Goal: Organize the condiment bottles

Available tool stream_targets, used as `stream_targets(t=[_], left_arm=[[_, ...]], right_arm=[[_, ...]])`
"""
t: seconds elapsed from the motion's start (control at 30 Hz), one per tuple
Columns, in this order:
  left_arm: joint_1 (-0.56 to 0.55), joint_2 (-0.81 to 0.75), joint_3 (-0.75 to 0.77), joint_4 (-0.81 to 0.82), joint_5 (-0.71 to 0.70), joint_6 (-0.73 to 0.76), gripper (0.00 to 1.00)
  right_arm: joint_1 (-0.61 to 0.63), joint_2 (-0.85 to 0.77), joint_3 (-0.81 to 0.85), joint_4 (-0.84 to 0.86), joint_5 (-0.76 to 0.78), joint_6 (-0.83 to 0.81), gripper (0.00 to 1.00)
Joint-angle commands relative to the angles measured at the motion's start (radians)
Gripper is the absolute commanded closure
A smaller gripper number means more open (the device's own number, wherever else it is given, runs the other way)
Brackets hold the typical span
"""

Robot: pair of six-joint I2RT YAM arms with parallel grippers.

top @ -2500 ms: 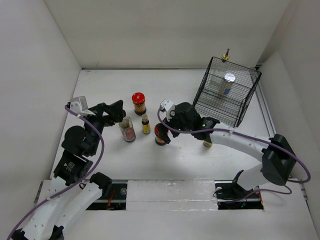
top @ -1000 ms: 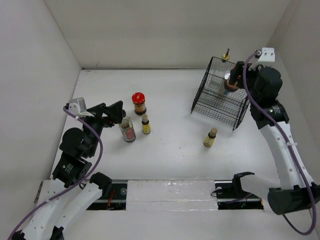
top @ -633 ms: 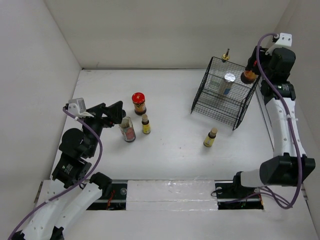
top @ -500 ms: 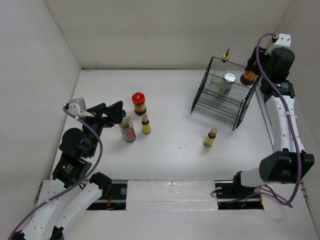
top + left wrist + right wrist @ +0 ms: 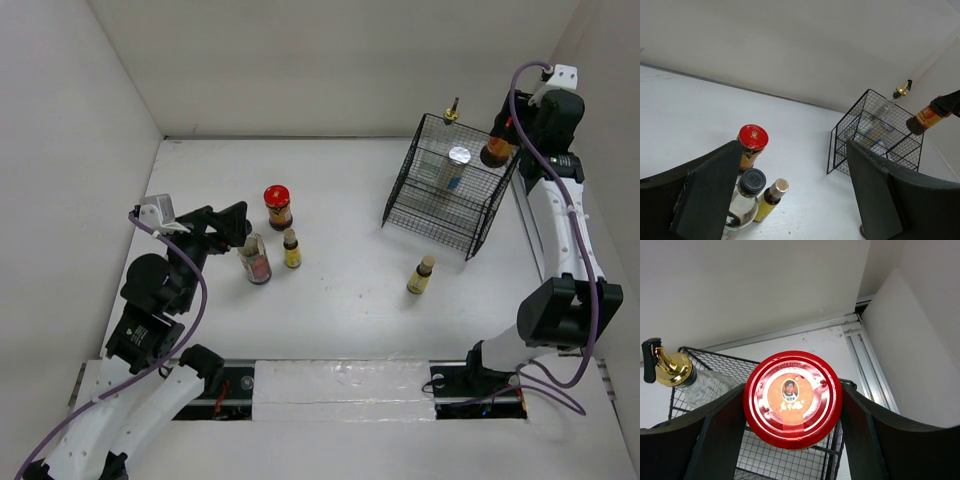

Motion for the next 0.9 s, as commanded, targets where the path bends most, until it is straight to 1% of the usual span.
stream_targets(t=[0.0,0.13,0.3,0.77,0.8,0.87], left_arm=[[-0.002,0.003,-0.002,0.051,0.004,0.001,0.19],[-0.002,0.003,-0.002,0.051,0.004,0.001,0.19],[-0.002,0.014,-0.002,0.051,0.004,0.001,0.19],[-0.002,0.014,-0.002,0.051,0.004,0.001,0.19],[-0.002,0.014,-0.002,0.051,0.004,0.001,0.19],[-0.002,0.014,-0.002,0.051,0.004,0.001,0.19]], right_arm=[[-0.011,-0.023,0.055,0.270,0.004,0.012,0.53],[-0.011,-0.014,-0.016,0.329,0.004,0.022,0.53],[-0.011,-0.004,-0.056,0.378,0.026,0.022,0.53],[-0.002,-0.004,-0.226,0.447,0.049,0.051,0.53],[0.007,-0.004,-0.249,0.447,0.049,0.051,0.52],[0.007,0.006,-0.250,0.447,0.049,0.061,0.52]])
